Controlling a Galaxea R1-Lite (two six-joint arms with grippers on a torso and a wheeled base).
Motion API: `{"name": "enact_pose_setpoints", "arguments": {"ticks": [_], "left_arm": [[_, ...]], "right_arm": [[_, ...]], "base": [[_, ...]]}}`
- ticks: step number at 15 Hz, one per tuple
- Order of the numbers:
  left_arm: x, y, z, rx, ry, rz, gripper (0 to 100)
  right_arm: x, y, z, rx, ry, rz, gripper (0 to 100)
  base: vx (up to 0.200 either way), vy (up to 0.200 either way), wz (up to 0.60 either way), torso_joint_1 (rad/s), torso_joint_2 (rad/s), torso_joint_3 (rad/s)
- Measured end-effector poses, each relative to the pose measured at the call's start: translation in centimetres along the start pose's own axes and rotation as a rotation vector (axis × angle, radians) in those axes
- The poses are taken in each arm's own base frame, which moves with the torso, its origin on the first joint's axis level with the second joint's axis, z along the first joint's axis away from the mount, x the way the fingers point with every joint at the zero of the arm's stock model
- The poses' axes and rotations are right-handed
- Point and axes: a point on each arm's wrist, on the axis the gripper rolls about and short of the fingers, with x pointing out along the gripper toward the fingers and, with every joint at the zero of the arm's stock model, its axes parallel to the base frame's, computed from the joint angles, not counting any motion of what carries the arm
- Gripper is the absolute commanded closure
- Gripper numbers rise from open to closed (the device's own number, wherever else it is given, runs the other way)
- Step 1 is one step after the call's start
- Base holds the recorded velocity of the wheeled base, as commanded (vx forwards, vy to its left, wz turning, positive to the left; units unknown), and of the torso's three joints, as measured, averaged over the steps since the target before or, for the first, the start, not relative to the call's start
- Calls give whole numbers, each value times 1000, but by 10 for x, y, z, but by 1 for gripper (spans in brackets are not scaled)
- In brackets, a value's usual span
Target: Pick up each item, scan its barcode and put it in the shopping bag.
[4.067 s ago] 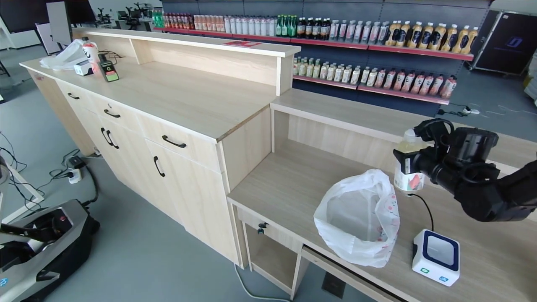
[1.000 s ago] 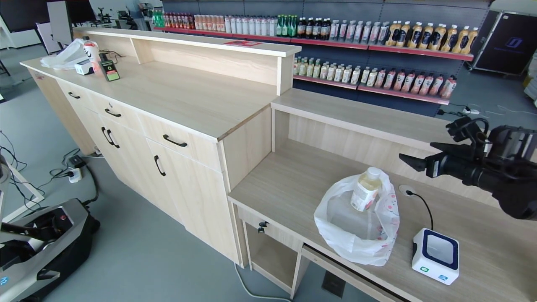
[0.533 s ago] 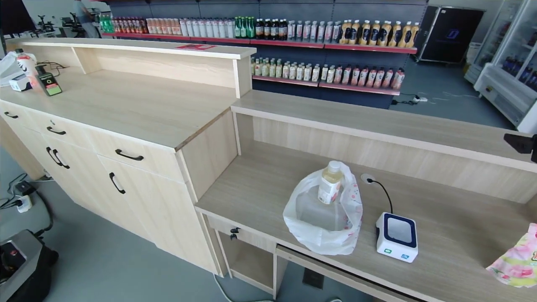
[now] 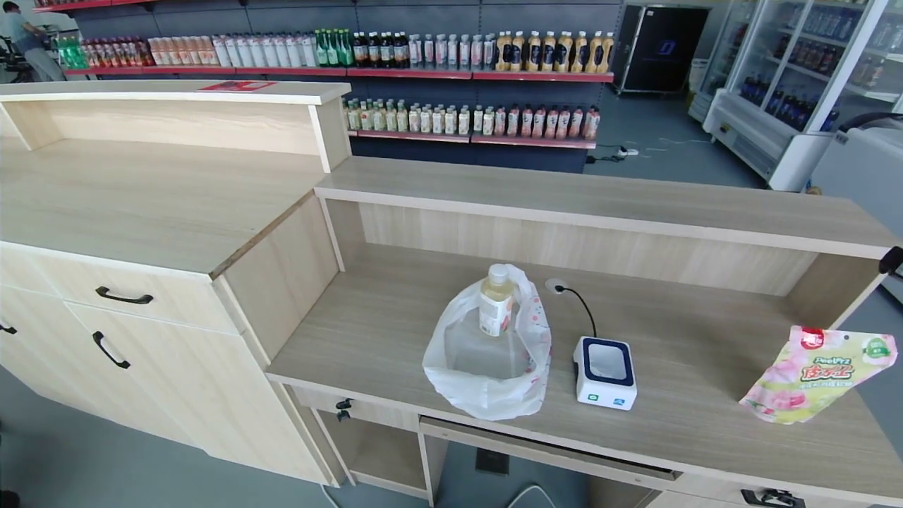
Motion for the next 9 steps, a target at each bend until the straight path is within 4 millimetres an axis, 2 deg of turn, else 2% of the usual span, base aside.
{"name": "enact_pose_setpoints", "arguments": {"ticks": [3, 6, 9], "left_arm": [[0, 0, 0, 0, 0, 0, 0], [0, 0, 0, 0, 0, -1, 0], [0, 0, 0, 0, 0, -1, 0]], "right_arm": [[46, 6, -15, 139, 91, 16, 0], [72, 8, -30, 132, 136, 11, 0], [86, 12, -48, 108, 189, -4, 0]], "base": [[0, 0, 0, 0, 0, 0], [0, 0, 0, 0, 0, 0], [0, 0, 0, 0, 0, 0]]}}
